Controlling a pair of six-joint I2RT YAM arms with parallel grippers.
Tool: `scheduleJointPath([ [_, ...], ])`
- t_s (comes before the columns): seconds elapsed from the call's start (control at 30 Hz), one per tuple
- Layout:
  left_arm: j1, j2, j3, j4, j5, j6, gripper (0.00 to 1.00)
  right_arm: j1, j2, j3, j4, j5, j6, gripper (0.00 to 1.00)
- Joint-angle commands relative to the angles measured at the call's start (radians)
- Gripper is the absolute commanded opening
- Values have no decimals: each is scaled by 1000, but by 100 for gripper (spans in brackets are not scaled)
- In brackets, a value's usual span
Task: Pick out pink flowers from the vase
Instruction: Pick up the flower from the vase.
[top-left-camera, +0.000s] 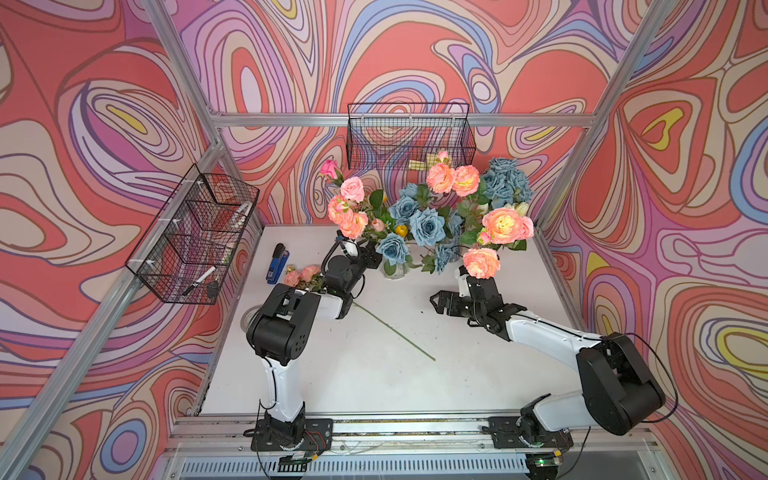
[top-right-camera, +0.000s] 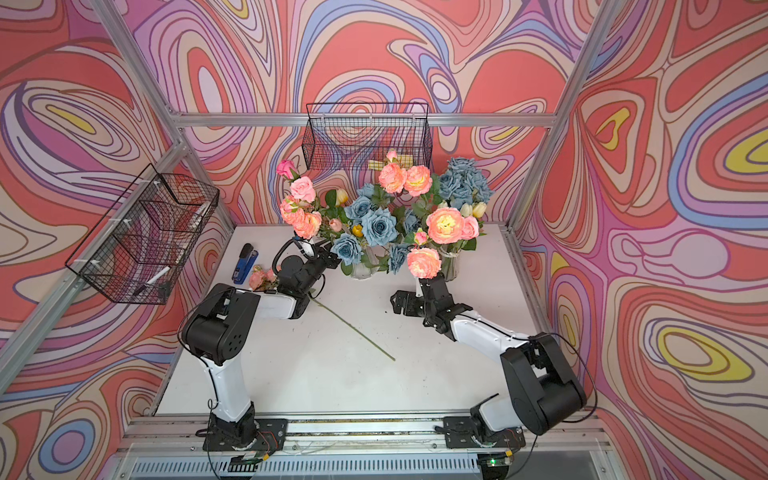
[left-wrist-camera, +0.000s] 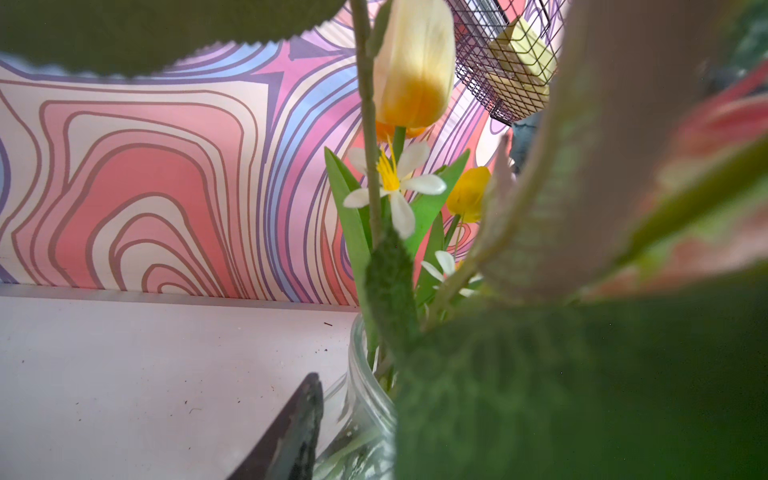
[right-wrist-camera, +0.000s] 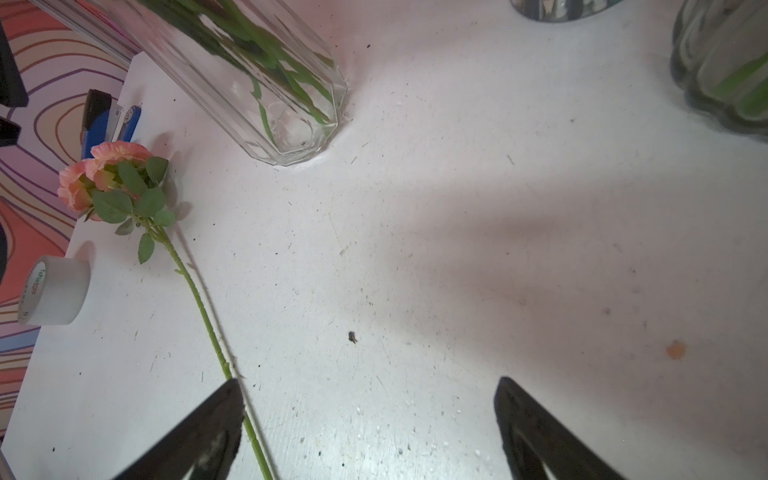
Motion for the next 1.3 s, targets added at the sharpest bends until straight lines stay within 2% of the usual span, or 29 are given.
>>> scheduleJointPath([
  [0.0, -2, 12, 32, 69, -7, -4, 47, 4, 8, 23, -4, 11, -7, 96],
  [0.33, -2, 14, 79, 69, 17, -27, 35, 4, 8, 17, 6, 12, -6, 96],
  [0.63, -3, -32, 50, 67, 39, -38, 13, 4, -3, 10, 10, 14, -12, 96],
  [0.87, -2, -65, 27, 68, 39, -42, 12, 4, -18, -8, 28, 14, -13, 96],
  [1.07, -2, -98, 38, 53, 58, -45, 5, 4, -46, -34, 48, 21, -13, 96],
  [1.27, -2, -127, 46, 12, 74, -34, 7, 3, -67, -56, 71, 19, -10, 96],
])
